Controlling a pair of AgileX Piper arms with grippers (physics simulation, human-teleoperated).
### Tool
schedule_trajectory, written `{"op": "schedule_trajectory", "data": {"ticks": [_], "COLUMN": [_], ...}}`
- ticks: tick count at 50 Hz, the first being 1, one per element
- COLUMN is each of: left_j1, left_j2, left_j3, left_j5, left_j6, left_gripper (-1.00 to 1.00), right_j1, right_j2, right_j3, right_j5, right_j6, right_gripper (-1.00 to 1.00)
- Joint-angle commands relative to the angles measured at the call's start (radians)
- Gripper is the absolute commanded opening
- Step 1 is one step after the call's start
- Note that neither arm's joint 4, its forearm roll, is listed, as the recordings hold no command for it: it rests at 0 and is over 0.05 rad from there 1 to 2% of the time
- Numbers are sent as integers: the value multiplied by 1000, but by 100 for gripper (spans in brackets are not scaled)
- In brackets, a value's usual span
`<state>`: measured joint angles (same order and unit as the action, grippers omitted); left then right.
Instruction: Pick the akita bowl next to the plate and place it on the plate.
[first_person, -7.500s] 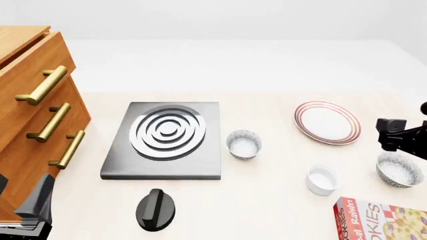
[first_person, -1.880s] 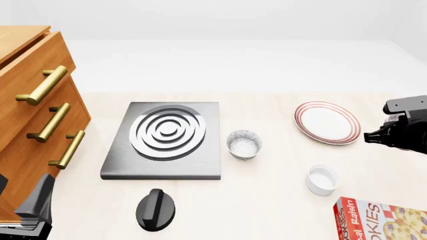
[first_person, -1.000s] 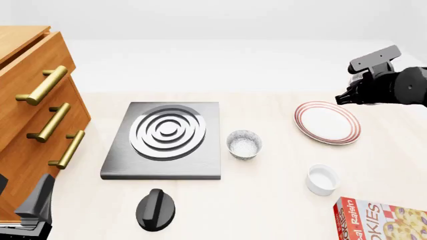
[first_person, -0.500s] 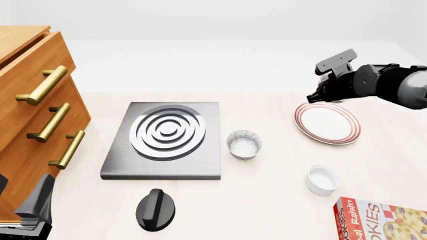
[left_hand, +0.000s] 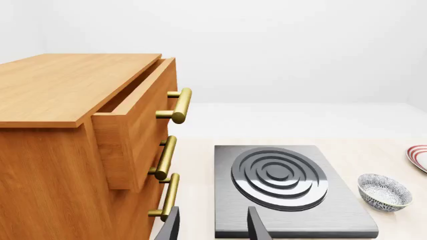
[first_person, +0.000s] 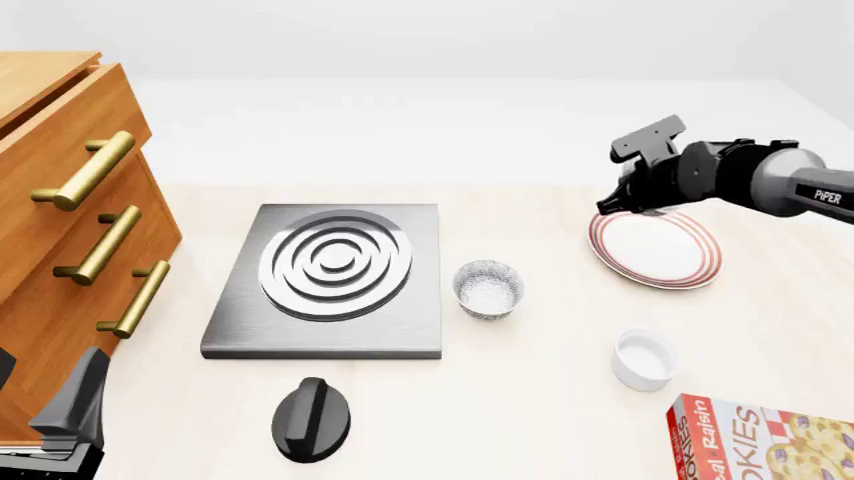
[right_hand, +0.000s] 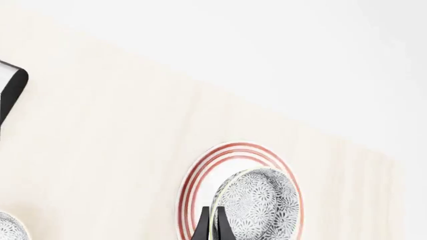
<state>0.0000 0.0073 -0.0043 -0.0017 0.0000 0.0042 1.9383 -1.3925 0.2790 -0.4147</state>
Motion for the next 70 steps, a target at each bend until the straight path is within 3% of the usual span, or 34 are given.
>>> {"op": "schedule_trajectory", "data": {"ticks": [1,41,70], "left_j1": [0,0,0], "left_j2": [0,0,0], "left_j3": [0,0,0], "left_j5": [0,0,0], "left_j6": [0,0,0], "left_gripper": [100,100,100], "right_j1": [-9,-44,-22], "right_j2": [38,102,109], "right_j3": [-25,42,70], "right_j5": [-10,-78,-112], "right_j6": [4,-1,41], "right_gripper": [-100,-100,-100]}}
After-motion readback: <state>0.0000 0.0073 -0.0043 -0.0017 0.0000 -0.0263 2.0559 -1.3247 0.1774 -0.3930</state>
